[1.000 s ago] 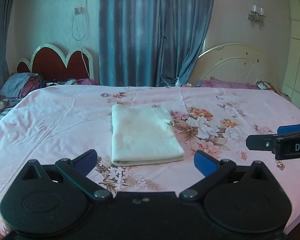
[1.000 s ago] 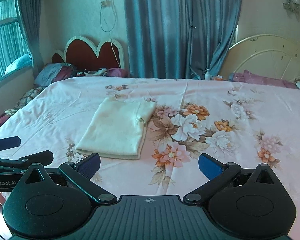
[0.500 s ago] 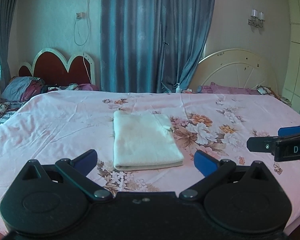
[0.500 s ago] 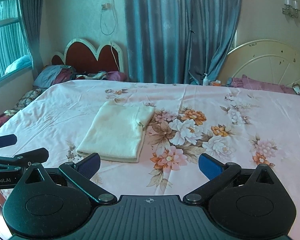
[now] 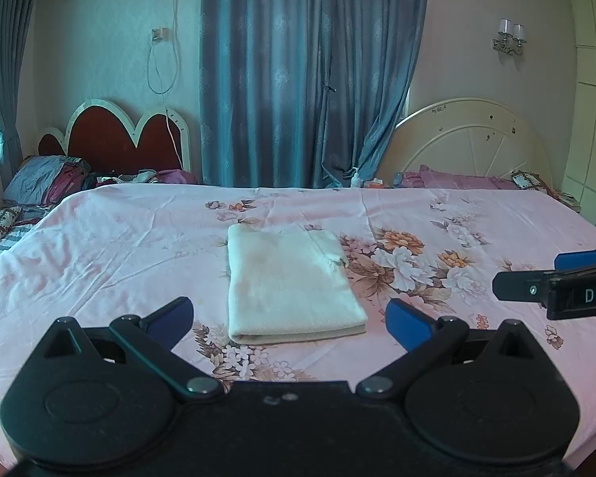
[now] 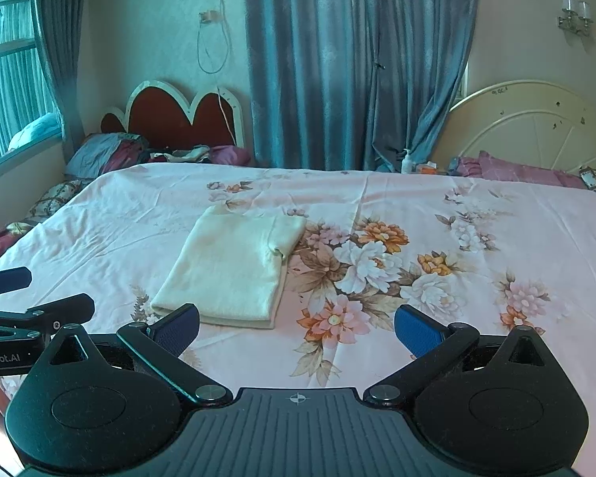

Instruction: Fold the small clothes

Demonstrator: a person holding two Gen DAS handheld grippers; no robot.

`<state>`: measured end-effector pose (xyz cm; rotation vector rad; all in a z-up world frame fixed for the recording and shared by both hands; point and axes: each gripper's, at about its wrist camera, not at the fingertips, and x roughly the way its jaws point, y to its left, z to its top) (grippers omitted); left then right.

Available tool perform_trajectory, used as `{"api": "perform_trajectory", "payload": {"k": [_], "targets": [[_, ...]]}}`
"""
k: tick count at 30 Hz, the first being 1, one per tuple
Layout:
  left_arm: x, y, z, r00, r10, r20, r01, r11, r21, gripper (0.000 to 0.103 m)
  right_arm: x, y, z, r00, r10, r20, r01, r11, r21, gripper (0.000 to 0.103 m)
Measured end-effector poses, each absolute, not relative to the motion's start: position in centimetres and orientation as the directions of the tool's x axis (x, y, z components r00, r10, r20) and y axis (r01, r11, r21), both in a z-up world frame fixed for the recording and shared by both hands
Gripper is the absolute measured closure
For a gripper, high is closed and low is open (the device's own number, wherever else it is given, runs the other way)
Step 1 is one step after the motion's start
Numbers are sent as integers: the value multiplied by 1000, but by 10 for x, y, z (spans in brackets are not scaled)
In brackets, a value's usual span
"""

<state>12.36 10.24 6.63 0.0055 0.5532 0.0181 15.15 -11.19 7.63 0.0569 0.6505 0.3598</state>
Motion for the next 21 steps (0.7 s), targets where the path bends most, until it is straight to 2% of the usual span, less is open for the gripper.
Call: {"api": "perform_trajectory", "payload": {"k": [21], "targets": [[124,105,69,852,17,-523,-14,1000,9,1,153,-110,76,733,353,-582,-320,933,164,0]]}}
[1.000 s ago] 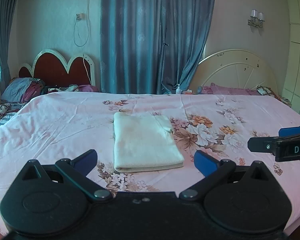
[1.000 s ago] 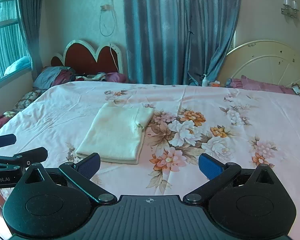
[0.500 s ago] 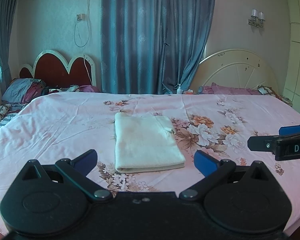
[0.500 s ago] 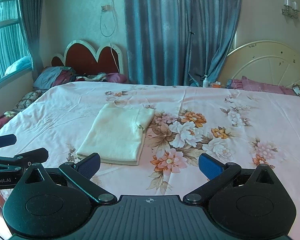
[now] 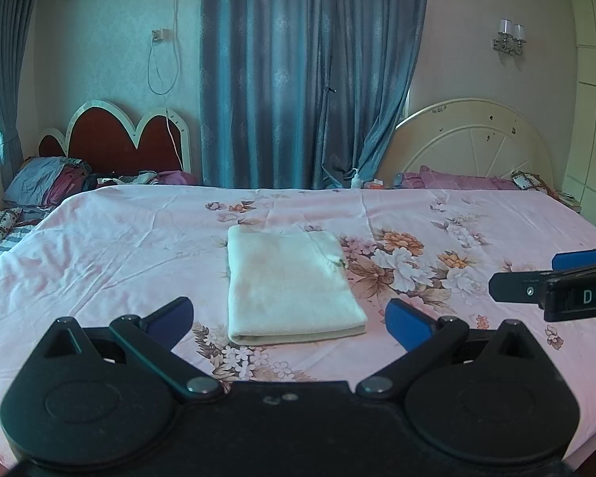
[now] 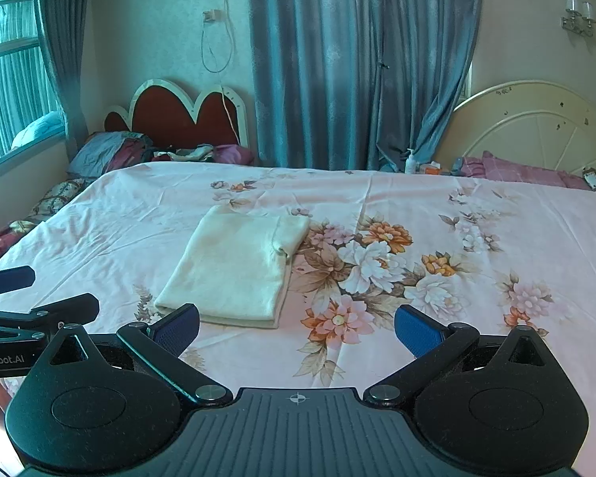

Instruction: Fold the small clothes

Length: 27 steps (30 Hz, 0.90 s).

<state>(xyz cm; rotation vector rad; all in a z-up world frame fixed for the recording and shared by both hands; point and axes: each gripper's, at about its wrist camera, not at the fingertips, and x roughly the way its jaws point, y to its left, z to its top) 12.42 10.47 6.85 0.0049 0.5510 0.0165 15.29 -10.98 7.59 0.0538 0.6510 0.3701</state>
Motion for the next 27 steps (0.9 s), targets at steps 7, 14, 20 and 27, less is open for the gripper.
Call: {"api": "perform_trajectory", "payload": {"k": [7,14,20,27], "targets": [[124,106,69,852,20,-523,-17,1000,11,1,152,-110,76,732,356,-581,-323,932,164,0],[125,106,70,853,25,-522,-20,1000,15,1,152,-111,77,731,356,-583,-325,932,162,0],[124,106,70,853,25,-522,-21,1000,13,1,152,-110,77,732,356,-581,-324,932,163,0],[124,105,70,853,30,-521,-24,1000,19,1,152,-109,77,731,356,-582,-325,932,163,0]]}}
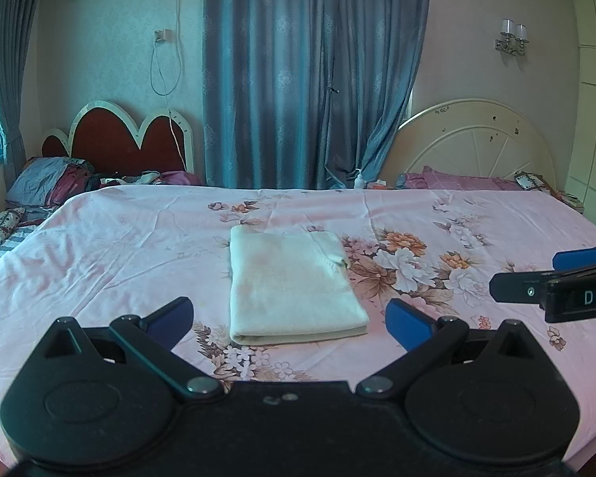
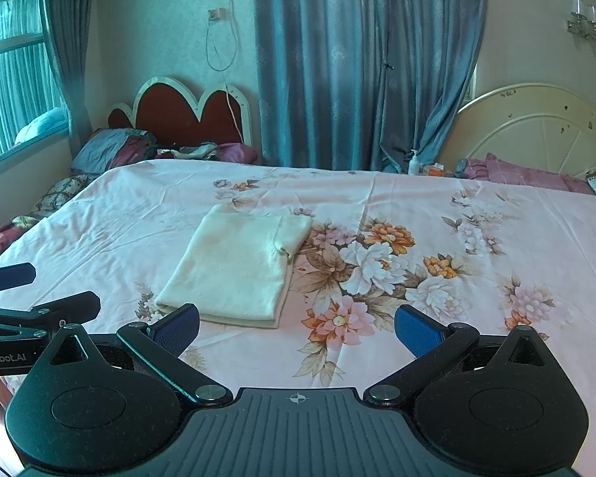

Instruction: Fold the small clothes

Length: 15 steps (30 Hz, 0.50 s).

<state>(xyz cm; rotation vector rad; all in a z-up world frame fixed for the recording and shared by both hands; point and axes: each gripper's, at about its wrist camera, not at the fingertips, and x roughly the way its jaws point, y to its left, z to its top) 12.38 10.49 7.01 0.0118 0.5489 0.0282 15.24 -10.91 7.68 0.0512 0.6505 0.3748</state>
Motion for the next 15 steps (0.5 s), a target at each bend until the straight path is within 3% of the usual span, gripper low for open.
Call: {"api": "perform_trajectory", "payload": {"k": [15], "targets": [[122,101,72,855,24,-519,-18,1000,18,1,153,-115,77,729,363,-580,-335,928,159,0]]}}
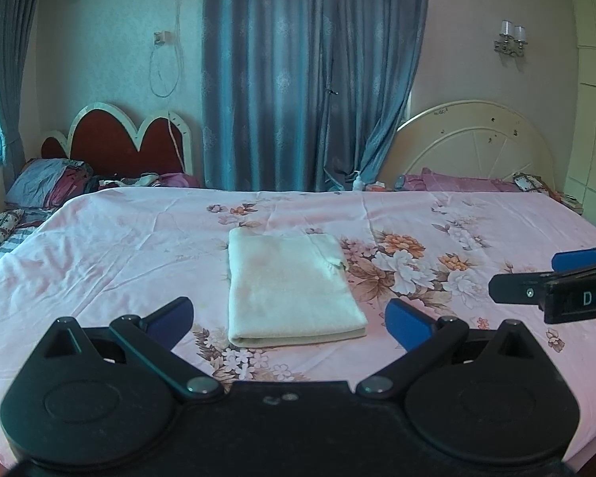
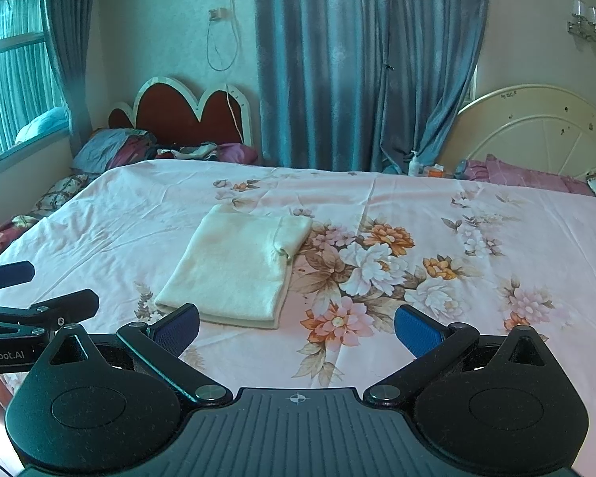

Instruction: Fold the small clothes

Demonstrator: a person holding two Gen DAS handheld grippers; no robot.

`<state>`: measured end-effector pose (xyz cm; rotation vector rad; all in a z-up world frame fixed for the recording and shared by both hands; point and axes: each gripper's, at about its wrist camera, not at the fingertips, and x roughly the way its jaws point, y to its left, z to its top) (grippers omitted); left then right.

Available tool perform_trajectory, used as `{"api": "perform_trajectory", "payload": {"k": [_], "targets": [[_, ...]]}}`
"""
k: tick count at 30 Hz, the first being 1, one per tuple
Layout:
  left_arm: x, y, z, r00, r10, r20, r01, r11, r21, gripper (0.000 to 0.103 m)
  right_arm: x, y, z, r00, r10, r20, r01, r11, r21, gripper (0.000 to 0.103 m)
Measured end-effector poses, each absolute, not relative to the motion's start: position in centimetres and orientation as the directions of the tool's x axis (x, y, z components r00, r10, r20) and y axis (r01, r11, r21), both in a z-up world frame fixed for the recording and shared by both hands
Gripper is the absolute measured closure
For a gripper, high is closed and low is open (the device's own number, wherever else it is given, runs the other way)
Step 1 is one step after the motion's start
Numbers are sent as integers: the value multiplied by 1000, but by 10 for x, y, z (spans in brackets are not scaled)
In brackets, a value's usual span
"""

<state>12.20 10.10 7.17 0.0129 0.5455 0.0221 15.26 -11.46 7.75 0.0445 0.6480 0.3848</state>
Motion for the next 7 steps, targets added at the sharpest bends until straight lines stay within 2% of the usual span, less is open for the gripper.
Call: {"api": "perform_trajectory", "payload": {"k": [7], "targets": [[122,96,76,855,37,-518,-23,999,34,3,154,-118,78,726,369,-580,-343,926,160,0]]}}
